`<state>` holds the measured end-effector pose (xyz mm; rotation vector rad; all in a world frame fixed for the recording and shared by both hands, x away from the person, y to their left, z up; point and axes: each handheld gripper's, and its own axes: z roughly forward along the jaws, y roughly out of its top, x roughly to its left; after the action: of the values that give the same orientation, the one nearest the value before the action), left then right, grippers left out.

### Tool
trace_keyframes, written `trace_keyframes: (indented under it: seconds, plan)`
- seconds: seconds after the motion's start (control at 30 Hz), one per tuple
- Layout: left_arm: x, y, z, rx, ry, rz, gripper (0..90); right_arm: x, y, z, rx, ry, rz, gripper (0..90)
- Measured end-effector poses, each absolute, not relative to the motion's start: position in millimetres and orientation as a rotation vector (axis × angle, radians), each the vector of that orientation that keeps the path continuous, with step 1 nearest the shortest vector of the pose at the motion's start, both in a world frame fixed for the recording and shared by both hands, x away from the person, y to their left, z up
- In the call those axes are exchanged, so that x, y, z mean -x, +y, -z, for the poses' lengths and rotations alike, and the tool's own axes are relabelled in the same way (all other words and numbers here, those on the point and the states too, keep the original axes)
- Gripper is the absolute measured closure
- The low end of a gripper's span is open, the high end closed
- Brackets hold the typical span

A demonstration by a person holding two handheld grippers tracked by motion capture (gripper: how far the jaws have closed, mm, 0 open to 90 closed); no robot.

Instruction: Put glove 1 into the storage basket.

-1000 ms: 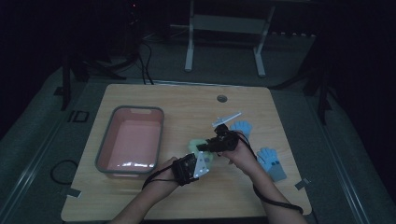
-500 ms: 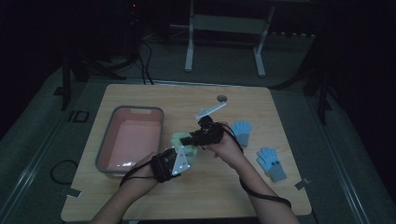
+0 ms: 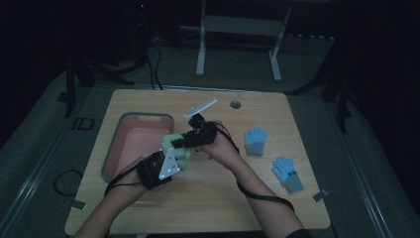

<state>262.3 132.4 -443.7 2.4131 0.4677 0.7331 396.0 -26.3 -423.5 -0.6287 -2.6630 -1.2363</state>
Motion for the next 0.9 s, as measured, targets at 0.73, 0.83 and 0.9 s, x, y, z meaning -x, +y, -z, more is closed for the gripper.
trace_keyframes:
  seconds: [0.73, 0.83, 0.9]
  plan:
    - [-263.0, 205.9, 458.4, -2.467, 0.613, -0.705, 73.6, -398.1, 62.3, 442.7, 0.588, -2.632, 1.226, 69.9]
    - [-269.4, 207.7, 465.1, -2.481, 0.623, -0.69, 73.7, -402.9, 66.9, 448.5, 0.603, -2.638, 1.208, 69.9]
    - [-275.5, 208.1, 470.1, -2.5, 0.629, -0.668, 73.6, -406.2, 70.4, 454.3, 0.61, -2.651, 1.187, 69.8]
